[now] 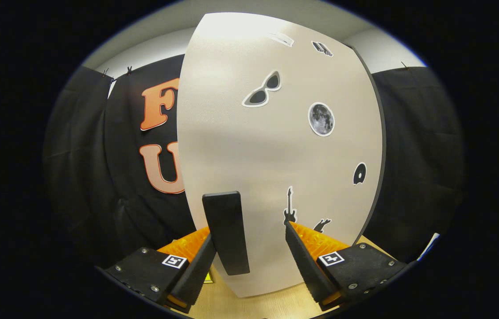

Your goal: Open the shoe cabinet door, grab the shoes and put them into the shoe cabinet, then close the shoe cabinet door.

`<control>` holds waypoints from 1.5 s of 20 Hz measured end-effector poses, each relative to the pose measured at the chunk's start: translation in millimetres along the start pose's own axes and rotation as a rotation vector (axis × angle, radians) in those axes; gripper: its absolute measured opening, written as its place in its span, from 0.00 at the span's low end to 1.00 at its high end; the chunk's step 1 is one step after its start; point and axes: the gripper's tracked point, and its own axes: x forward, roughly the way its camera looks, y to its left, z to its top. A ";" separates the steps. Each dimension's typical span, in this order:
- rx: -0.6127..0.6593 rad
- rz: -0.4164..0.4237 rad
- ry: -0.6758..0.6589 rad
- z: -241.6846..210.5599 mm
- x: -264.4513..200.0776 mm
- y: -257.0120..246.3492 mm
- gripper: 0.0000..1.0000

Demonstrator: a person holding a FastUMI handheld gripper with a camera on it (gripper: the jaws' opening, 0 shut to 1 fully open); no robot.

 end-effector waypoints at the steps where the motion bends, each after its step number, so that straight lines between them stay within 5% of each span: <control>1: -0.003 -0.001 0.004 0.7 3.1 1.7 0.93; 8: 0.028 0.022 0.080 10.8 0.6 12.4 0.94; 19: -0.063 -0.011 -0.076 113.3 -134.7 -59.8 0.93; 30: -0.080 -0.080 -0.190 143.2 -245.2 -126.5 0.93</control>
